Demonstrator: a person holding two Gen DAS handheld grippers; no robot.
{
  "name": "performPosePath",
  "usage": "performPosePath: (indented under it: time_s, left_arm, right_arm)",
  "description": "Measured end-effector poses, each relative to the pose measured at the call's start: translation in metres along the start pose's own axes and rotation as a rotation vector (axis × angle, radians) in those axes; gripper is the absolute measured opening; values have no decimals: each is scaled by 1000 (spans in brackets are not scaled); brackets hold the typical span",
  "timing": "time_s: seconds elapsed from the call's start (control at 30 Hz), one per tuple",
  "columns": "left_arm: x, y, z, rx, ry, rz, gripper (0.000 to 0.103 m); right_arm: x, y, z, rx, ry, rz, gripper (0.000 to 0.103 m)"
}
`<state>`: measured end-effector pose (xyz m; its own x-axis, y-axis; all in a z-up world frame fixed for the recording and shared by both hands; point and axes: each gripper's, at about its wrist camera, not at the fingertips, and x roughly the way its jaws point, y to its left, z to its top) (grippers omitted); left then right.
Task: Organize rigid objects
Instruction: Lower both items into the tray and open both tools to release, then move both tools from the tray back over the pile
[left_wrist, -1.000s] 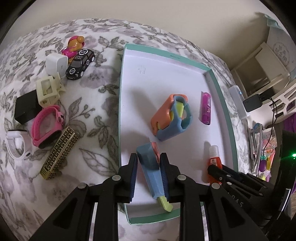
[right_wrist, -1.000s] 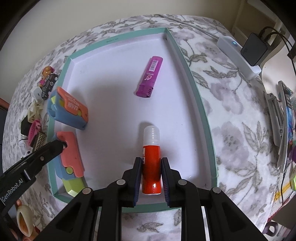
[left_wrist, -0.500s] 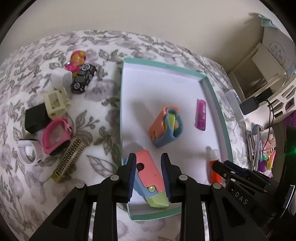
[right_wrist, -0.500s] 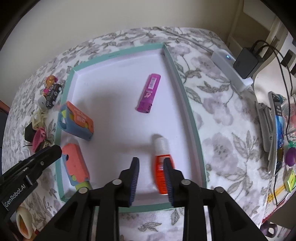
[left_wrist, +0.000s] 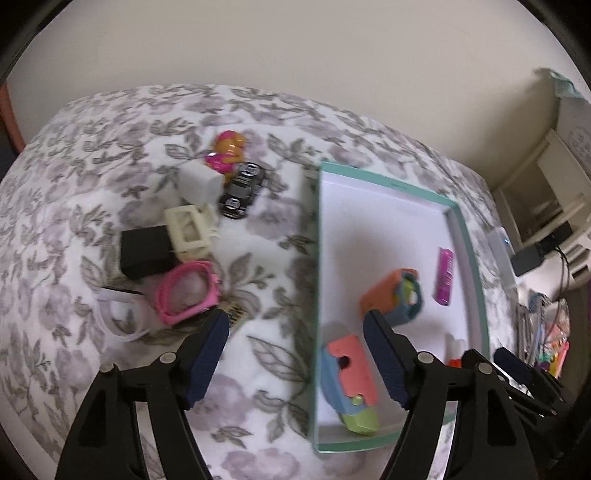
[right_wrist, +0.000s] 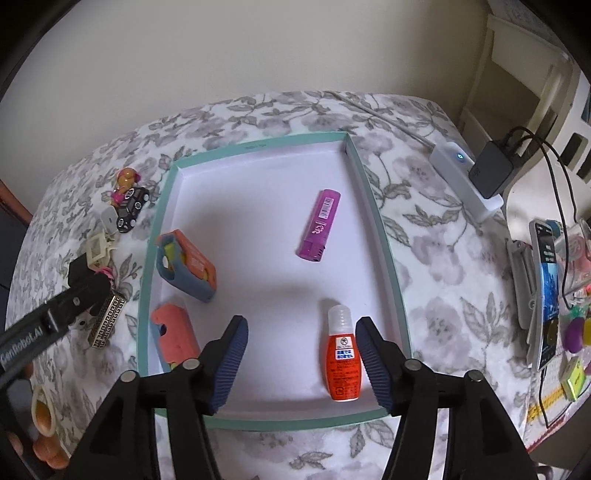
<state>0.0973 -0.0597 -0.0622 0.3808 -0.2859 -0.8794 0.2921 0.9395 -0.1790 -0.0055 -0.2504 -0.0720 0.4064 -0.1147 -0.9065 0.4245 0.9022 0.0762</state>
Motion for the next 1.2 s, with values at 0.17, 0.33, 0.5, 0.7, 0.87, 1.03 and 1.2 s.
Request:
performPosePath:
  time_s: [0.17,0.33,0.5,0.7,0.87,1.03,1.2]
  left_arm:
    - [-5,11,2,-21,-19,26,85]
    - [-10,18,6,-35,-45,51,89]
    - [-12,31,9,-82,-54,51,90]
    - [-17,49,12,-140,-79,52,100]
    - [-23,64,14,-177,-115,83,100]
    - [-34,85,17,-216,-155,111,100]
    - [-49,111,20,-268,-198,134,100]
  right_arm:
    - [2,3,-1,-9,-11,16,84]
    - [3,4,-1,-17,-21,15,91]
    - [2,5,-1,-22,-39,19,102]
    - [-1,8,0,-30,-71,23,103]
    - [-4,13,2,-32,-105,26,103]
    - [-5,18,3,-5,-116,91,103]
    - [-15,35,5,-35,-171,99,103]
